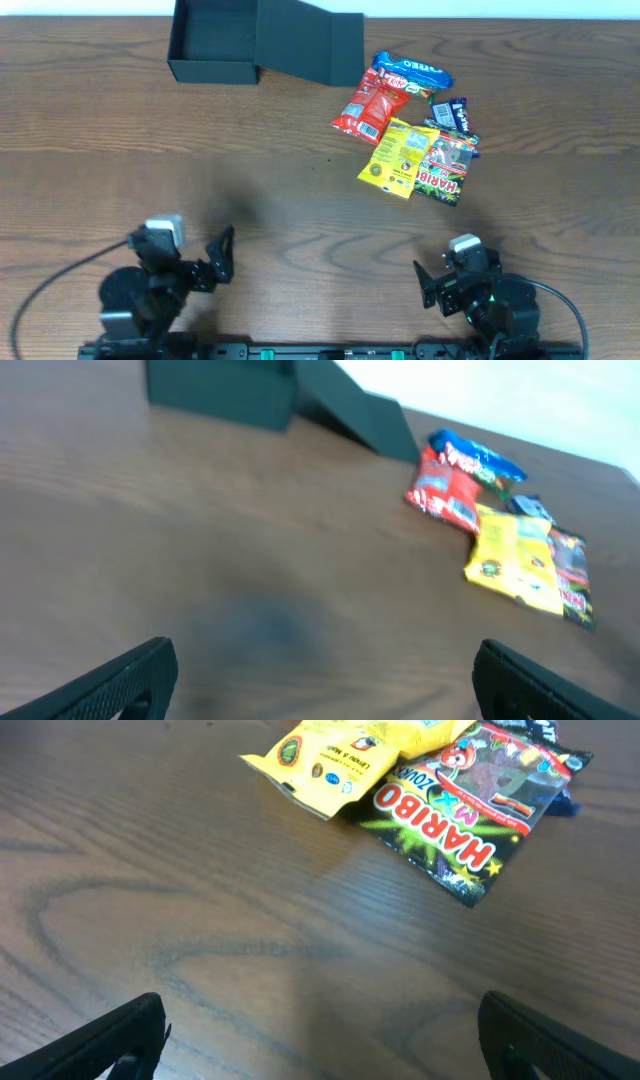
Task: Pack container
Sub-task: 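Reach the left gripper forward to the black box's lid edge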
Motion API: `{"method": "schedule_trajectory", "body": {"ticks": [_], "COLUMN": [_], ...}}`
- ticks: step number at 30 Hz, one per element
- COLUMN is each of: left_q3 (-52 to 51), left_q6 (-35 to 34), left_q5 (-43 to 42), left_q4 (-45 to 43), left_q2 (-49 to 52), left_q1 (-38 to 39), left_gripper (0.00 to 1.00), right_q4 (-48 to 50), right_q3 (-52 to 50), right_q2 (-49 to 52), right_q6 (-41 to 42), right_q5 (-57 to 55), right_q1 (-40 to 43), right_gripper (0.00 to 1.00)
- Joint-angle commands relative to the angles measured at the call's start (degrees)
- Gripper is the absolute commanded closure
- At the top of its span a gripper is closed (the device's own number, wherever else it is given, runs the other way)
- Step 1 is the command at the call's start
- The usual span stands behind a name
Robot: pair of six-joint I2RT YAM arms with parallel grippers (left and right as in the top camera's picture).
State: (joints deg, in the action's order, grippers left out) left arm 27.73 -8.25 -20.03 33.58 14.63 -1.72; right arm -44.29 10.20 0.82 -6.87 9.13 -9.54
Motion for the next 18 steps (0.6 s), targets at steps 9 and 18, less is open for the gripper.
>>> {"method": "schedule_trajectory", "body": {"ticks": [9,18], "left_q3": [28.48,63.52], "left_q6": [16.55,22.49], "left_q5": [8.22,7.98], "left_q4": [2.08,4.2], "left_q2": [48.3,88.06], "left_q1": [-0.13,-0.13], "left_gripper": [0.05,0.05], "right_q4": [-0.04,-0.04], "right_q3": [-0.44,-0.44], "right_q2": [-0.5,-0.5], "right_q6": [0.63,0.63], "right_q5": [-0.11,-0.11], "right_q1": [0.46,0.46], "right_gripper": [0.01,0.01]}}
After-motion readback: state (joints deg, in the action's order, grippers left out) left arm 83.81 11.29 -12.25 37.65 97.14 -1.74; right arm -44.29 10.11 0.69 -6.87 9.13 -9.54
